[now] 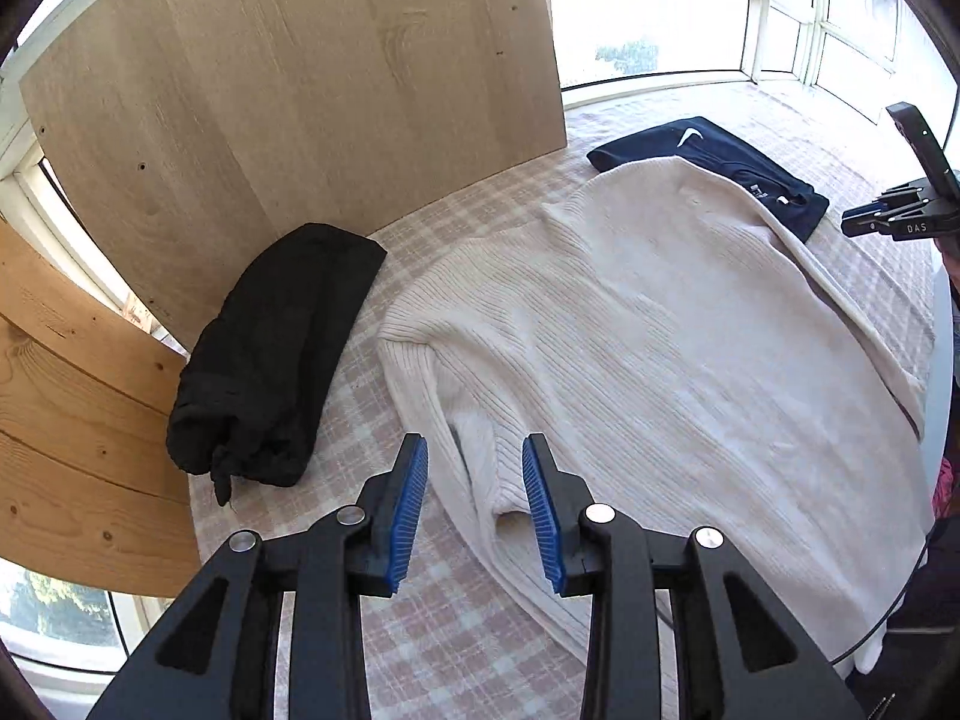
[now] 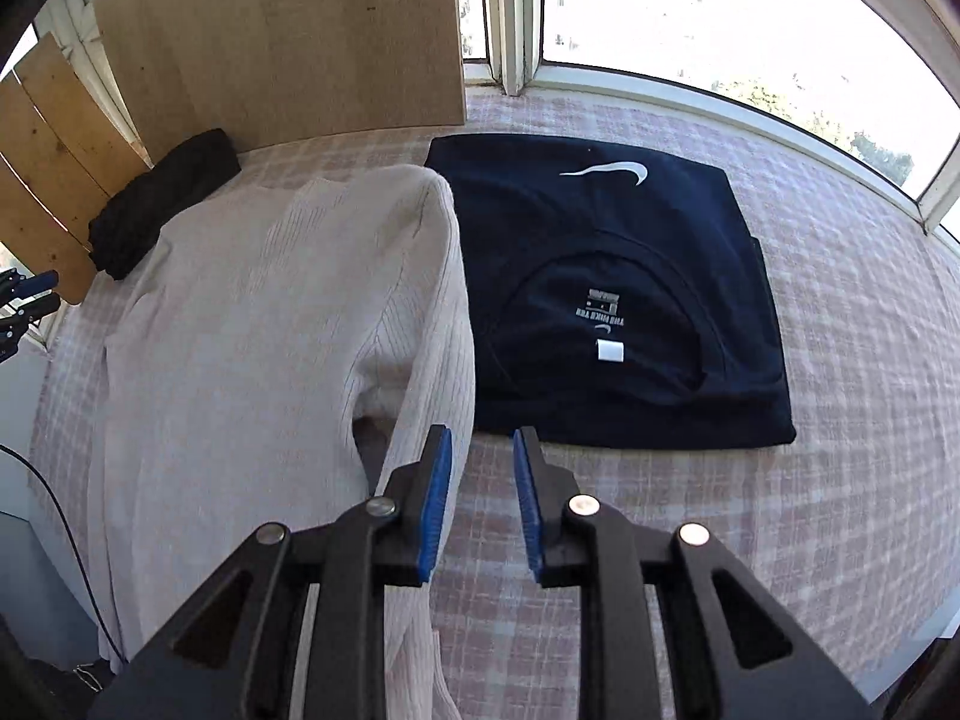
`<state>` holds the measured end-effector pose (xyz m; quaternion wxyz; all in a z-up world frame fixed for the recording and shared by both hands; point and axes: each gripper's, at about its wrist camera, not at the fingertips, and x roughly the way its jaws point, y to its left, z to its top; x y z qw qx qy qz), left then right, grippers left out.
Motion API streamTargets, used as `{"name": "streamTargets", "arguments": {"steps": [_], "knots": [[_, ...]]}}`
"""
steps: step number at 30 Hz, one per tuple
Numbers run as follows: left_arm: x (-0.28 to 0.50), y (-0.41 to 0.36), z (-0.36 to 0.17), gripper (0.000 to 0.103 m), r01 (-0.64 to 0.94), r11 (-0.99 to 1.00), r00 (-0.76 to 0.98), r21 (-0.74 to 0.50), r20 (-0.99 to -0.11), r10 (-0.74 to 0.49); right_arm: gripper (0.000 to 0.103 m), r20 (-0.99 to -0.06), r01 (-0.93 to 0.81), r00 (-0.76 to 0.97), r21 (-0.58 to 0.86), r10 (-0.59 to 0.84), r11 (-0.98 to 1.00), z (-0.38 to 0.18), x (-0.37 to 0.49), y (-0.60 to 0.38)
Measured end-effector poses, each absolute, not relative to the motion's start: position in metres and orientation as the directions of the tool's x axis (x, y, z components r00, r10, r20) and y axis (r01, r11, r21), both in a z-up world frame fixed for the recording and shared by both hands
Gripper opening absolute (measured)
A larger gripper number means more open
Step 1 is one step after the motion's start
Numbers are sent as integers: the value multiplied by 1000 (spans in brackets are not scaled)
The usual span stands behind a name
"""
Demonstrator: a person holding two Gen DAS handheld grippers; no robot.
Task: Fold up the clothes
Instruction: 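Lay the sweater flat on the table and open both grippers, then grasp a sweater sleeve cuff with the right gripper and lay it down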
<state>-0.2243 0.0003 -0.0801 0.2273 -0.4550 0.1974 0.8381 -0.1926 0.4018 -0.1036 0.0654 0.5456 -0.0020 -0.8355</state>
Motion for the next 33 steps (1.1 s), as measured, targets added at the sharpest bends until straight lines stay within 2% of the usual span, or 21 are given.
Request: {"name": "streamTargets", "arguments": {"steps": [10, 15, 23, 27, 29, 30, 31, 33], "knots": [[-159, 66, -128, 32, -649, -758, -379, 63, -891, 251, 22, -932, 93, -324, 138, -161, -986, -148, -120, 371], [-137, 72, -147, 32, -650, -760, -327, -1, -902, 281, 22, -929, 142, -349, 75, -120, -987, -136, -105, 351], [-129, 66, -161, 32, -639, -768, -295, -38, -910, 291, 23, -960, 162, -279, -5, -41, -987, -149, -94, 334], [-132, 62, -166, 32, -635, -771, -287, -51, -911, 296, 23, -967, 203, -252, -97, 44, -974, -161, -90, 327], [-133, 62, -168, 32, -637, -769, -281, -54, -913, 297, 22, -972, 202, -235, -67, 18, -977, -165, -92, 333], [-133, 61, -170, 32, -637, -769, -279, -55, -914, 296, 17, -972, 192, -233, -22, -24, -981, -165, -93, 340], [-133, 61, -171, 32, -637, -769, -277, -55, -914, 295, 7, -971, 181, -234, 3, -46, -983, -164, -94, 347], [-132, 60, -173, 32, -637, -769, -270, -61, -916, 297, 7, -969, 162, -240, 21, -60, -987, -158, -96, 361]]}}
